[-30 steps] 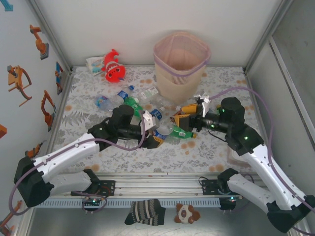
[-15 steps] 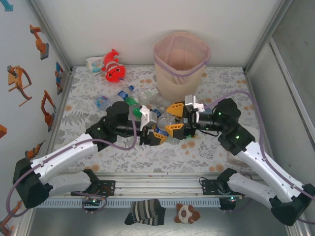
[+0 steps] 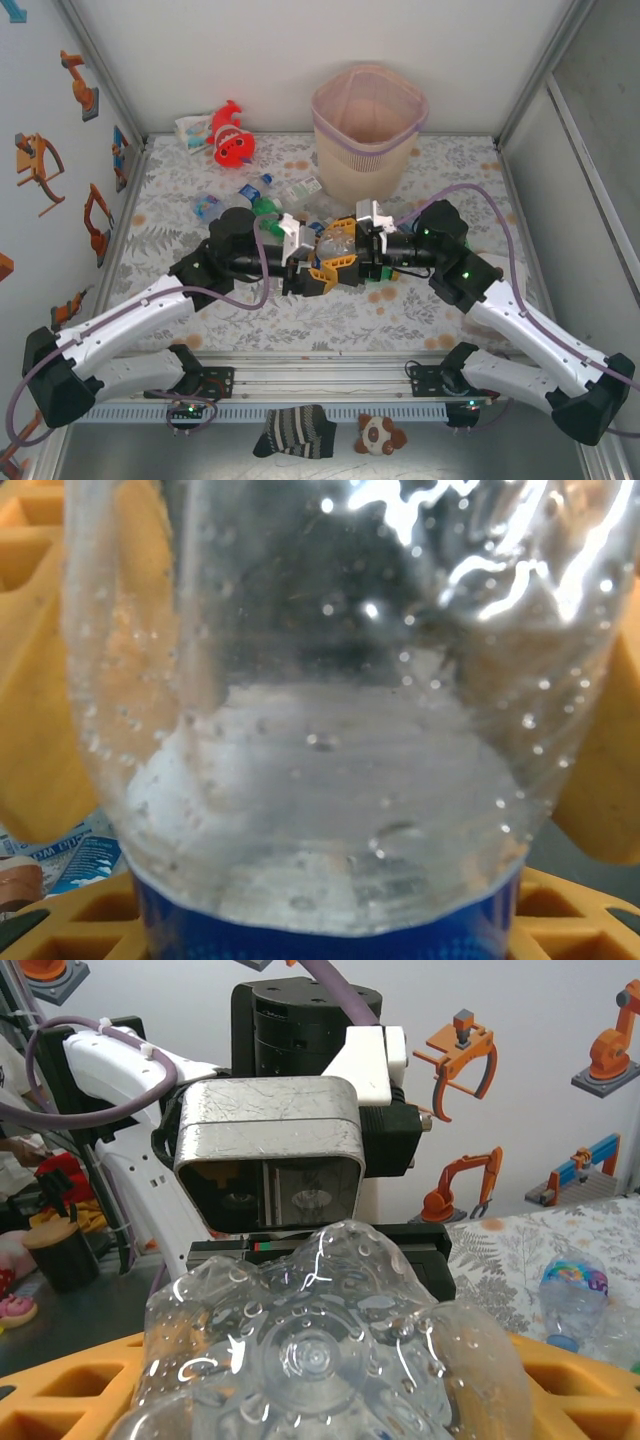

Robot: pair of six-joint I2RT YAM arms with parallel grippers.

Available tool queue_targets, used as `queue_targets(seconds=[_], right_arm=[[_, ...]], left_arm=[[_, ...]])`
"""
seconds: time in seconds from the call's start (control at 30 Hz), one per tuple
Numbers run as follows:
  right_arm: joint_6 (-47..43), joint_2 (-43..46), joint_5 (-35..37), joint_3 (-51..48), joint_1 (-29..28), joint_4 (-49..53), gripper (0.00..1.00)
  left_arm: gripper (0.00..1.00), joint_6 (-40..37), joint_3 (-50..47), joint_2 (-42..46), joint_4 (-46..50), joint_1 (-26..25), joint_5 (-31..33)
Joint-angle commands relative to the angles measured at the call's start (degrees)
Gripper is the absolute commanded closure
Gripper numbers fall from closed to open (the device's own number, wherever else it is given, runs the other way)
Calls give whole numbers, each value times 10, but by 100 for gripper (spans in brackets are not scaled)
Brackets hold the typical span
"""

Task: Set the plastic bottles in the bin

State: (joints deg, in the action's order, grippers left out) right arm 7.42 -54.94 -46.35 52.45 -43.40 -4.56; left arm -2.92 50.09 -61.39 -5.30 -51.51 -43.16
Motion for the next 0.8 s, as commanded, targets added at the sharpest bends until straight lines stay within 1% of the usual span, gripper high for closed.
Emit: queue_targets(seconds=[0.0, 0.07, 0.17, 0.3, 0.5, 0.6, 0.77], right_arm=[[2, 9, 6, 2, -5, -3, 49], [4, 10, 10, 3, -7, -1, 51], [2, 11, 27, 5, -7, 3, 54], [-6, 11, 64, 11, -7, 22, 57], [-18, 0, 167, 38, -5, 78, 60], [-20, -17, 198, 61, 4, 106, 60], [-12, -51, 233, 107, 38, 145, 61]], left_arm=[[45, 5, -4, 29, -30, 1, 15], [42, 6, -8, 36, -30, 1, 26], [34, 5, -17, 50, -29, 1, 52], [29, -2, -24, 74, -10, 2, 96], [24, -6, 5, 99, 90, 14, 182], [23, -4, 18, 107, 140, 27, 233], [22, 21, 31, 124, 202, 72, 264]])
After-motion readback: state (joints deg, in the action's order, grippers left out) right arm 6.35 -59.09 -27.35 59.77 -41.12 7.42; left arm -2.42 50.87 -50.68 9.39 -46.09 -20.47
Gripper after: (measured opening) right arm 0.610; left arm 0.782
